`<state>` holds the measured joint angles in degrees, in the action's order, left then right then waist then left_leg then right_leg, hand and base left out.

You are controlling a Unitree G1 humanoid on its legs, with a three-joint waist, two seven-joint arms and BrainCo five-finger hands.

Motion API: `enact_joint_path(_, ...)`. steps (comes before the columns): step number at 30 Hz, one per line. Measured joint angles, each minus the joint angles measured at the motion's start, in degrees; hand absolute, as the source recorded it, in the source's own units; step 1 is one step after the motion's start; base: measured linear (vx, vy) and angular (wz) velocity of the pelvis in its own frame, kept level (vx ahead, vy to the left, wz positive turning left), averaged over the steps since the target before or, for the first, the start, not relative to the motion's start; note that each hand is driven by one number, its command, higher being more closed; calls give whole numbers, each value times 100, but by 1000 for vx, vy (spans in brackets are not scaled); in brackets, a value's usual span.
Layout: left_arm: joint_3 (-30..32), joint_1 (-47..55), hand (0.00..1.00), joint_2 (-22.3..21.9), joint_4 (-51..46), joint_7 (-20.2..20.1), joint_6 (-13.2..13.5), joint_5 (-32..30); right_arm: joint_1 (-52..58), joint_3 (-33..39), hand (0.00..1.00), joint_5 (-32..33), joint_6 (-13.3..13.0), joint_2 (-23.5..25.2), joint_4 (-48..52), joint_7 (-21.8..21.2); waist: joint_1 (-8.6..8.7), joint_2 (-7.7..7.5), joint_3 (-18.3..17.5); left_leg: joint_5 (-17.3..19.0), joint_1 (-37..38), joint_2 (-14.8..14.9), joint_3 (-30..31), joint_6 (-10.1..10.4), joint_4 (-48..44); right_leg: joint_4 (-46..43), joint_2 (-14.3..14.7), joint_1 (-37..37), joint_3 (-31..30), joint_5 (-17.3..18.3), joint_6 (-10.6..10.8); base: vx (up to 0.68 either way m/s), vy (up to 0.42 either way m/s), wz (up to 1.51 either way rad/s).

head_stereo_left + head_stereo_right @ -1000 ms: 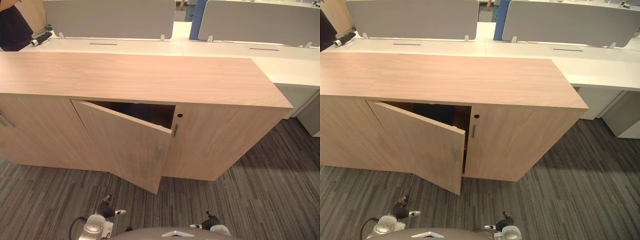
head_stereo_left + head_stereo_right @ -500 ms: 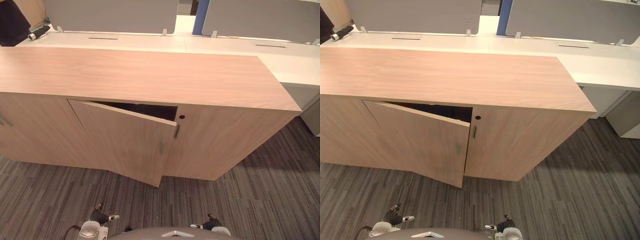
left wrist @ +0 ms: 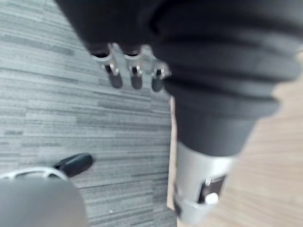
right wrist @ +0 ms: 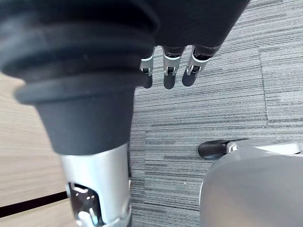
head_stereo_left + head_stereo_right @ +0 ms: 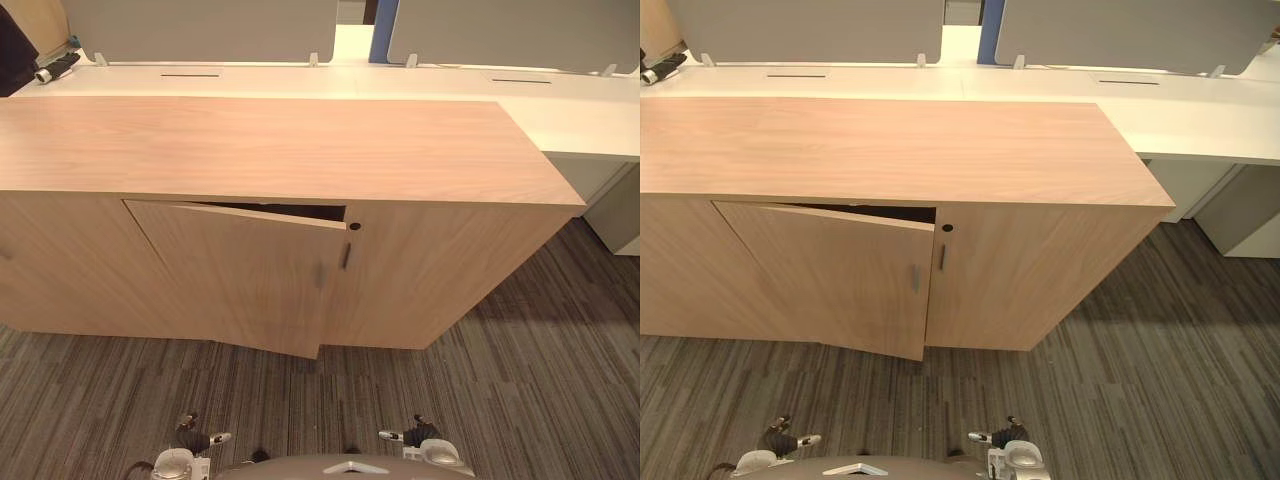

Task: Walk over to the cabinet, pick up the folder, carry it to the office cabinet, place the folder inside the office cabinet, then close the office cabinet door

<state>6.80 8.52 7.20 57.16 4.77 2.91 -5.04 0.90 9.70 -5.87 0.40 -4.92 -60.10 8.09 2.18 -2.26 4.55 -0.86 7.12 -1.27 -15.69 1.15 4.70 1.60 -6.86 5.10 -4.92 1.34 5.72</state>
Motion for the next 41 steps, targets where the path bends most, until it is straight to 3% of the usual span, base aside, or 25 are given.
enact_joint_path(29, 207, 240, 0, -87, 231, 95, -56, 154, 8, 282, 0, 150, 63, 55, -156, 4, -156, 28, -149, 190, 180, -125, -19, 43, 0, 102, -65, 67, -231, -141, 13, -19, -8, -5)
enact_joint_path(41, 207, 238, 0, -91, 254, 88, -56, 167, 55, 413, 0, 149, 100, 53, -159, 5, -164, 30, -153, 253, 224, -125, -28, -77, -5, 157, -28, 68, -214, -198, 15, 22, -27, -8)
